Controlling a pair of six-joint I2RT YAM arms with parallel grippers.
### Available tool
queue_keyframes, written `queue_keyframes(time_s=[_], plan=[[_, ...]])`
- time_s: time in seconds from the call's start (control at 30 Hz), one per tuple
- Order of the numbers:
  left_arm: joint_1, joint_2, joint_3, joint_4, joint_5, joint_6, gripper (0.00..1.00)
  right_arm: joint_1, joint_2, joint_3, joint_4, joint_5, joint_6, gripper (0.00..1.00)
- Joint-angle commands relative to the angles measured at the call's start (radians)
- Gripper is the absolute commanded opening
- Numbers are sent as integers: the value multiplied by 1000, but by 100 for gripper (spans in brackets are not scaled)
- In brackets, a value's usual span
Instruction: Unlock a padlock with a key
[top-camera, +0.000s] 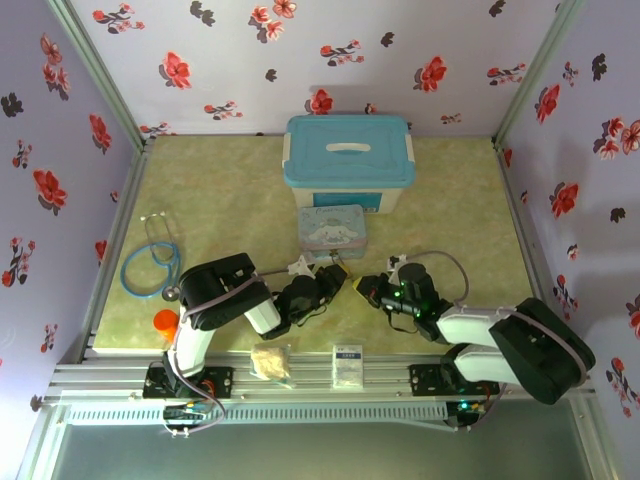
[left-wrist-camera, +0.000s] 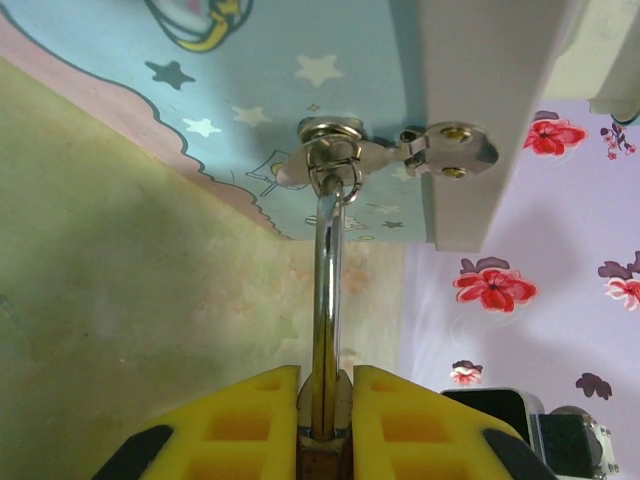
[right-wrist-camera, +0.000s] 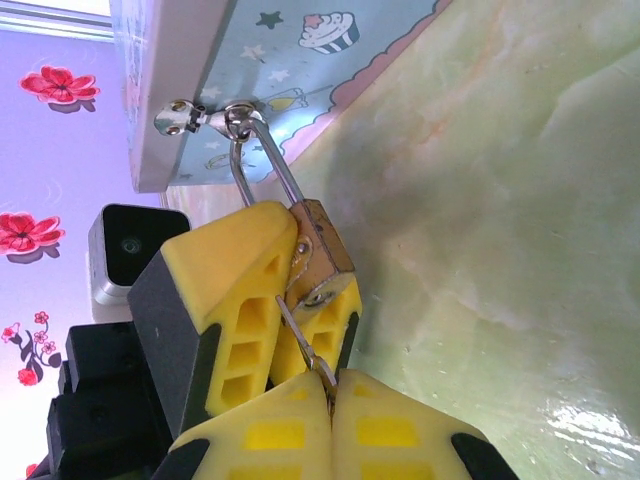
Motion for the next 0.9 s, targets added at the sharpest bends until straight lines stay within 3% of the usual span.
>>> queue_keyframes(time_s=[0.0, 0.87], plan=[[-15, 18, 4, -13, 19, -11, 0, 2, 24, 15, 46, 8, -7, 0], [-17, 35, 13, -13, 17, -17, 0, 5, -5, -20, 3, 26, -4, 0]])
